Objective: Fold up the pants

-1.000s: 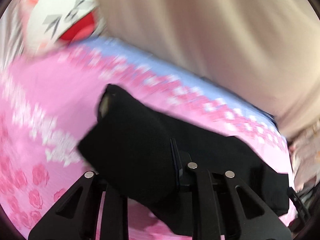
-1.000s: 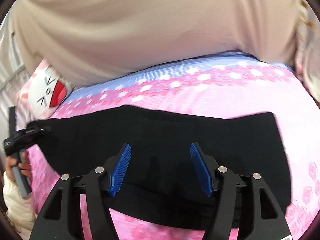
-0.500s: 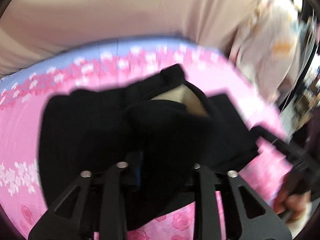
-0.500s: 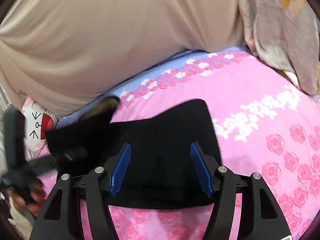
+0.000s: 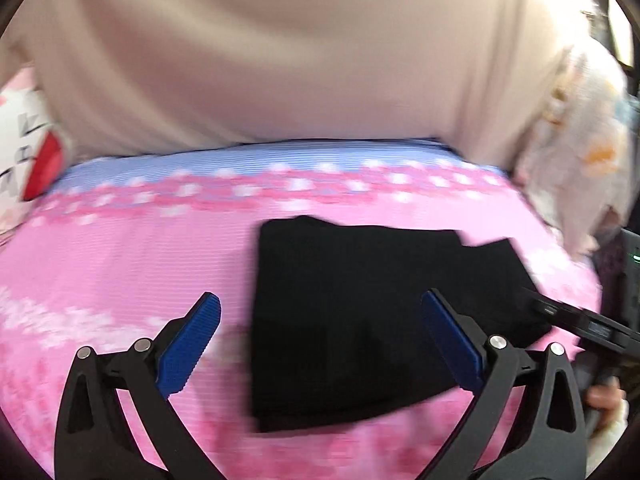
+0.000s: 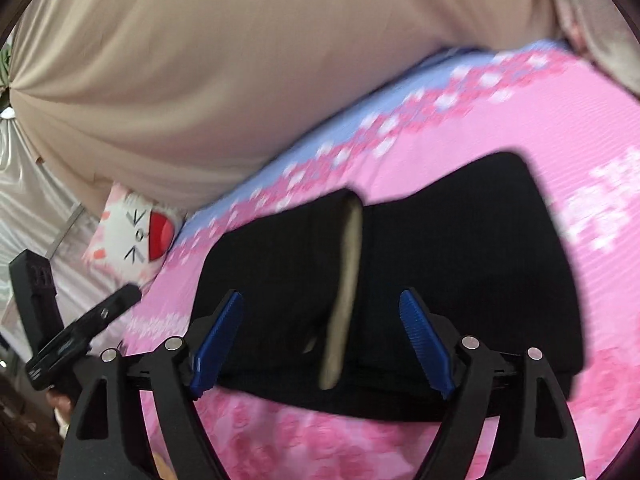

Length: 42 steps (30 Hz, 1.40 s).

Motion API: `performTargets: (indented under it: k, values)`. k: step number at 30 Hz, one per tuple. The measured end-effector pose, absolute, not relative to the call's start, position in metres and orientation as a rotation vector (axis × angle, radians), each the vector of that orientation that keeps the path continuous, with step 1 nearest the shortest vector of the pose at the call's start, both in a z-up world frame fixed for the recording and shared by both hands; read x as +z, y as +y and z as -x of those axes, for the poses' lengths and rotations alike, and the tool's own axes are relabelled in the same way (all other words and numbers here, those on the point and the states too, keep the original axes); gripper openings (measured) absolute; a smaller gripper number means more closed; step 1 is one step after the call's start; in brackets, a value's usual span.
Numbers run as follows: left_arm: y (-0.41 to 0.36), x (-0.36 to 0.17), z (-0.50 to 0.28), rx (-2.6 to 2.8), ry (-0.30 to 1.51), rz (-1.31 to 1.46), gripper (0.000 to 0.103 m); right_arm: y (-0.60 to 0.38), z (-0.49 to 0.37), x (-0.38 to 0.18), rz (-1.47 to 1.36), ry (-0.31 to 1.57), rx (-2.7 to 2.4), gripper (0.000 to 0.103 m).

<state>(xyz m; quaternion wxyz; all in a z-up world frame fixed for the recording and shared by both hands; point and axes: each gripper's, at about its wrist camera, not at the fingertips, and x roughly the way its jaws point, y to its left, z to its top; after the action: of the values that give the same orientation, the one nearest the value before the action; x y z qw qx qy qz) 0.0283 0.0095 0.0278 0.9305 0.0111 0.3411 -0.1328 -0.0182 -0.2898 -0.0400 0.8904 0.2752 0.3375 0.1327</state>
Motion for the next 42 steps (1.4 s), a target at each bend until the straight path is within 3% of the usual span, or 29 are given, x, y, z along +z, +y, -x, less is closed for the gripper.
performTargets:
  k: [5, 6, 7, 8, 10, 20, 23, 27, 29, 38, 42]
  values:
    - [0.059, 0.007, -0.043, -0.147, 0.751, 0.034, 0.098, -0.254, -0.001, -0.061, -0.531, 0.825, 0.258, 0.079]
    - [0.065, 0.005, -0.043, -0.133, 0.755, 0.04, 0.098, -0.245, -0.001, -0.06, -0.506, 0.801, 0.242, 0.07]
    - [0.07, 0.002, -0.045, -0.118, 0.758, 0.046, 0.098, -0.239, -0.001, -0.06, -0.491, 0.793, 0.246, 0.042]
    - [0.075, -0.001, -0.045, -0.106, 0.76, 0.05, 0.098, -0.228, -0.004, -0.057, -0.459, 0.797, 0.239, 0.026]
    - [0.083, -0.006, -0.047, -0.098, 0.766, 0.066, 0.098, -0.215, -0.008, -0.048, -0.443, 0.781, 0.268, 0.016]
    - [0.083, 0.015, -0.04, -0.159, 0.72, 0.128, 0.098, -0.258, 0.023, 0.08, -0.366, 0.48, 0.276, 0.015]
    - [0.07, 0.008, -0.042, -0.178, 0.745, 0.112, 0.098, -0.307, 0.037, 0.056, -0.384, 0.528, 0.117, 0.016]
    - [0.043, -0.006, -0.046, -0.21, 0.795, 0.075, 0.098, -0.361, 0.036, -0.04, -0.469, 0.753, -0.088, 0.017]
    - [0.032, -0.01, -0.047, -0.23, 0.81, 0.063, 0.098, -0.369, 0.038, -0.062, -0.55, 0.733, -0.045, 0.019]
    - [-0.019, -0.015, -0.042, -0.333, 0.841, -0.003, 0.098, -0.346, 0.044, 0.012, -0.388, 0.566, -0.01, 0.022]
    - [-0.042, -0.031, -0.047, -0.337, 0.882, -0.056, 0.098, -0.333, 0.017, 0.02, -0.346, 0.571, 0.055, 0.022]
